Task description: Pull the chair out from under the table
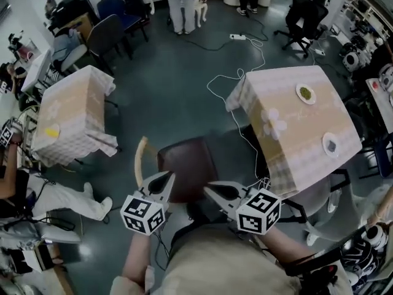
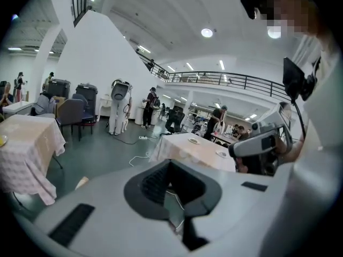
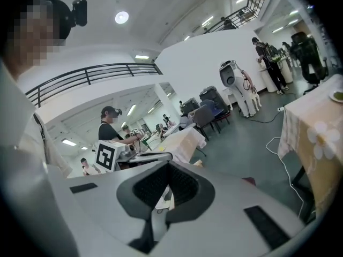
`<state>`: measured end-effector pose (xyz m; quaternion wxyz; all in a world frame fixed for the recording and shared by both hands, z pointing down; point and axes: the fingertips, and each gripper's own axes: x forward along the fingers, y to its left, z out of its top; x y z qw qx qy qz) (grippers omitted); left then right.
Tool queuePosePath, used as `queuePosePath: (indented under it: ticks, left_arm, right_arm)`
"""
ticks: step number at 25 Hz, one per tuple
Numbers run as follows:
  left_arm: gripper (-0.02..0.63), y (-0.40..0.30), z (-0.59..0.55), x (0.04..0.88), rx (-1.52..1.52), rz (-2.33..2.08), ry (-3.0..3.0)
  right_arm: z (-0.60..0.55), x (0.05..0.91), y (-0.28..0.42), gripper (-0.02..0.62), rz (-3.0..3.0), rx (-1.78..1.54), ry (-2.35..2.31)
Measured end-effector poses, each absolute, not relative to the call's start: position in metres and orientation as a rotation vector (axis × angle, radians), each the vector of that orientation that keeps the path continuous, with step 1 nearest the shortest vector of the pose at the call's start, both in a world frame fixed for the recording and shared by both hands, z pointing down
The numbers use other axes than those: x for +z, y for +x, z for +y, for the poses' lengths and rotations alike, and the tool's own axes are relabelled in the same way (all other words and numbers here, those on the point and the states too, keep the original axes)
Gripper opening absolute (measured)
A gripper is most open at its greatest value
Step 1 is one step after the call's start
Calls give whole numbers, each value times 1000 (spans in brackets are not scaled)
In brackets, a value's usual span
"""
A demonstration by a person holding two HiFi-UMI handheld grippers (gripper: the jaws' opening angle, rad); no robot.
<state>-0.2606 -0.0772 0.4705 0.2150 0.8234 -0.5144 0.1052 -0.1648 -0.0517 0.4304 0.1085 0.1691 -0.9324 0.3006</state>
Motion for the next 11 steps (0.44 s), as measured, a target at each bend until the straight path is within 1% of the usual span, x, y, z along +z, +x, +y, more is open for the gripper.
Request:
queuePosePath:
  ticks: [6,11]
  left_arm:
    - [6,-218,-78,451,273,-1464,2292]
    - [6,-173,-41,461,246,-1501,2182]
  right_arm:
    - [-55,426,-126,9,-2779,919,453]
    - [-28,427,-90,9,-2755,993,310]
